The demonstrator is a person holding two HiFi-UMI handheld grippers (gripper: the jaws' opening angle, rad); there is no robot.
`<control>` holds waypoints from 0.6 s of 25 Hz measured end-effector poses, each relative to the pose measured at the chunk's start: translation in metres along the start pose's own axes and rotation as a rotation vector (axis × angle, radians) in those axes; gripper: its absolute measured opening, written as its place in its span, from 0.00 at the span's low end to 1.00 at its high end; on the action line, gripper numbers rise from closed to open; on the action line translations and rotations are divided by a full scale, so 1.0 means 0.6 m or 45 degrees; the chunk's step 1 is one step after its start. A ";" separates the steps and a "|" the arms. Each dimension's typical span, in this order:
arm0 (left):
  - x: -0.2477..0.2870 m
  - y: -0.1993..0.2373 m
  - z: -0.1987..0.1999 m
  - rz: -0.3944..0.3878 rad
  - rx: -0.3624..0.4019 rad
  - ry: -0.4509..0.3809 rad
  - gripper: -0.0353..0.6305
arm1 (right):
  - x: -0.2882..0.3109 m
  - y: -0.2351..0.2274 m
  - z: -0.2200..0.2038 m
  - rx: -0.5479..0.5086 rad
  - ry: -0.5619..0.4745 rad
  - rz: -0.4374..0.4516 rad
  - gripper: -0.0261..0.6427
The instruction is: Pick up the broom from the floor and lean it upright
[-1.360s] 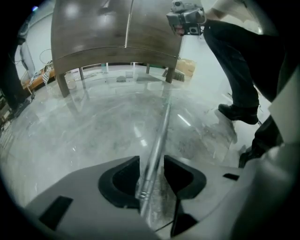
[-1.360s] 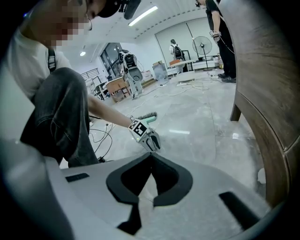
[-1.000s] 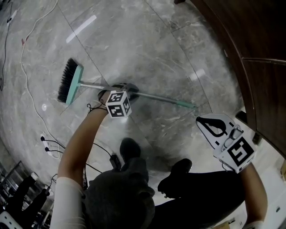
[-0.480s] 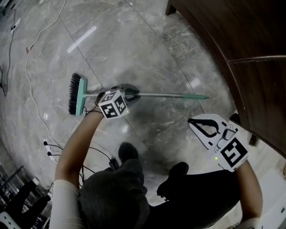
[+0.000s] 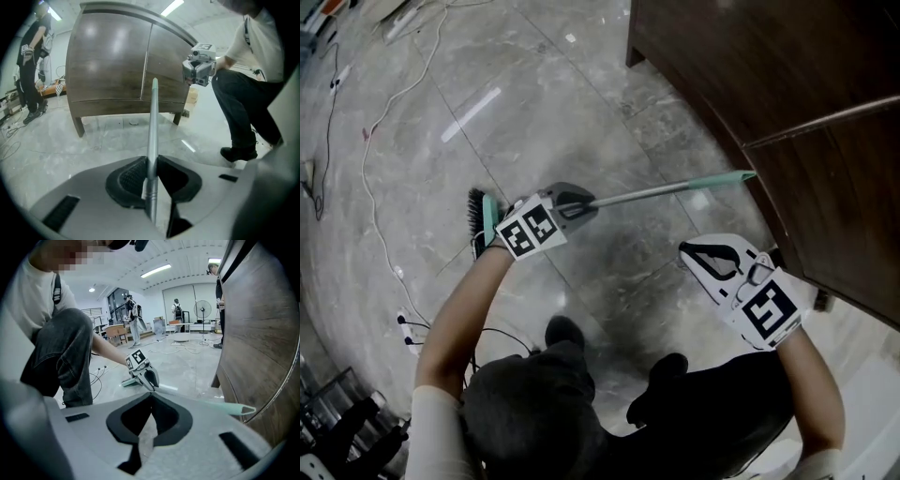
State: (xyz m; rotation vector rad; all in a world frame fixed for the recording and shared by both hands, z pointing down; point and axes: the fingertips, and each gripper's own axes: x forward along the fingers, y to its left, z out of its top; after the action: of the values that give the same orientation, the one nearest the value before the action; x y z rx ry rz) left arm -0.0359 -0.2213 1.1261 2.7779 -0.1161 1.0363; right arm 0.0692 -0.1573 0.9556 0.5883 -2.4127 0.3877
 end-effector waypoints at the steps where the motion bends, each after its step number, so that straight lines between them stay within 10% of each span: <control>1: -0.004 0.002 0.013 0.008 -0.013 -0.021 0.16 | -0.004 -0.005 0.007 0.008 -0.018 -0.016 0.04; 15: -0.008 0.000 0.190 -0.034 -0.114 -0.321 0.16 | -0.076 -0.057 0.019 0.076 -0.135 -0.213 0.04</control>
State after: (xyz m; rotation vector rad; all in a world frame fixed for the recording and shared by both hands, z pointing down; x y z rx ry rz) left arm 0.0337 -0.2427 1.0379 2.8062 -0.1528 0.6537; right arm 0.1129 -0.1769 0.9228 0.8500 -2.4359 0.3666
